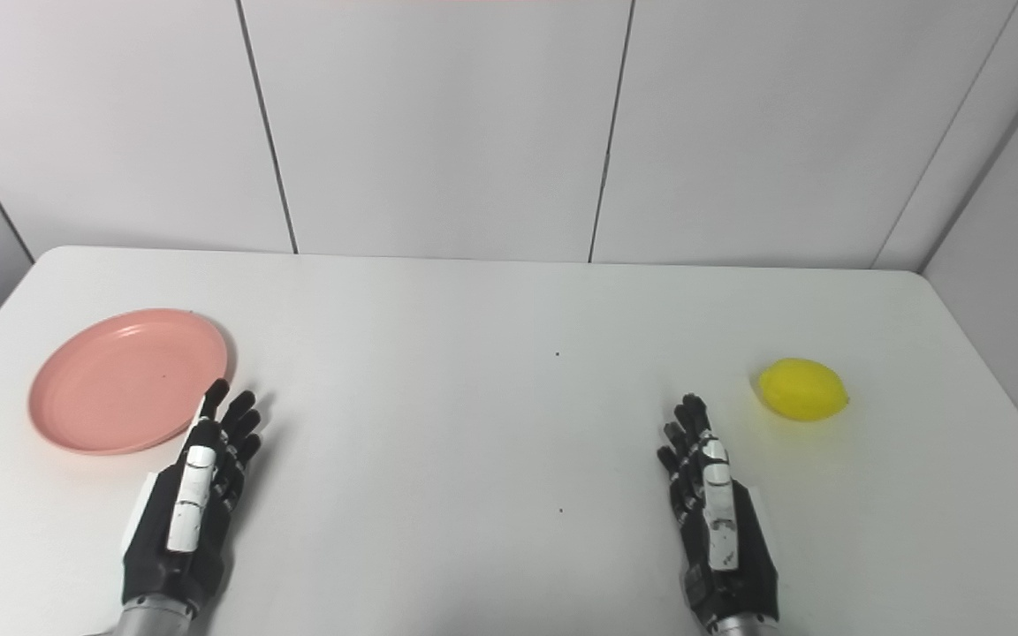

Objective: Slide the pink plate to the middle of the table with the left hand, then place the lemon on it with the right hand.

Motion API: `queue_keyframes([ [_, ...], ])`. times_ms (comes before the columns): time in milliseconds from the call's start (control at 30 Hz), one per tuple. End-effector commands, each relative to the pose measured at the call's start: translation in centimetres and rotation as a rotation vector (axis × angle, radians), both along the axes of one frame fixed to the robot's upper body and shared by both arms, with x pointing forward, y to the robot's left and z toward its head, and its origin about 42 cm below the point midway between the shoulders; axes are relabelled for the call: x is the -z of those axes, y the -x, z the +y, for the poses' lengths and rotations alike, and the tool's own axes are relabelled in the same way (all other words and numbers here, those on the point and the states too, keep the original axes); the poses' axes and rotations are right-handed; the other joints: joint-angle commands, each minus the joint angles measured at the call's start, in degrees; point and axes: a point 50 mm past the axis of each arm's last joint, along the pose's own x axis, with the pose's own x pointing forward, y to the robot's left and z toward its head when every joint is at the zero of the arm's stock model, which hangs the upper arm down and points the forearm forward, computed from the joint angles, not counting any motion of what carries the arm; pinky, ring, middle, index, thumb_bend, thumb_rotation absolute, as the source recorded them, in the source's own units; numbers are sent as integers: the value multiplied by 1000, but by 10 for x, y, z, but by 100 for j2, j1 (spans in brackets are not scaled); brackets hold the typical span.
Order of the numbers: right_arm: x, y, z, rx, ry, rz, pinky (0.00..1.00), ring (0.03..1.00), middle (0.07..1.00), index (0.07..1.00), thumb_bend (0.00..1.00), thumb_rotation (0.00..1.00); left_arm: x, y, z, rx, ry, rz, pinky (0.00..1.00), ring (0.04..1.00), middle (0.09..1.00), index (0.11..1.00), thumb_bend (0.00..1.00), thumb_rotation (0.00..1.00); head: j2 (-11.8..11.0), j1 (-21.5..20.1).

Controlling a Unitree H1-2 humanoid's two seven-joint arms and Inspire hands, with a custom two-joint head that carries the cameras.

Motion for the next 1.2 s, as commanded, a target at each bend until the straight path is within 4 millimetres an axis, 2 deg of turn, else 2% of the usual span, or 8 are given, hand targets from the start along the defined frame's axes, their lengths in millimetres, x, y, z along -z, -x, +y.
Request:
queue_keyframes([
  [0, 11, 4, -5, 6, -13, 36, 1000, 1000, 1000, 989, 766, 978, 6, 13, -10, -24, 29, 5, 1000, 964, 957, 978, 684, 824, -1, 3],
  [200, 16, 3, -18, -7, -6, 31, 1000, 1000, 1000, 988, 767, 979, 12, 11, -23, -33, 24, 13, 1000, 958, 944, 962, 700, 812, -244, 579],
  [267, 16, 4, -21, -9, 2, 31, 1000, 1000, 1000, 992, 760, 994, 14, 11, -26, -32, 27, 12, 1000, 960, 945, 961, 712, 802, -244, 579],
  [333, 17, 4, -24, -8, 1, 33, 1000, 1000, 1000, 997, 743, 1000, 16, 11, -29, -28, 31, 10, 1000, 963, 946, 961, 722, 794, -337, 782],
  [767, 22, 4, -37, -7, -5, 39, 1000, 1000, 1000, 1000, 723, 1000, 24, 10, -44, -22, 41, 8, 1000, 978, 952, 961, 748, 783, -593, 1261],
  [1167, 24, 3, -39, -11, -15, 44, 1000, 1000, 1000, 1000, 708, 1000, 31, 9, -49, -28, 36, 14, 1000, 973, 948, 955, 739, 782, -772, 1389],
])
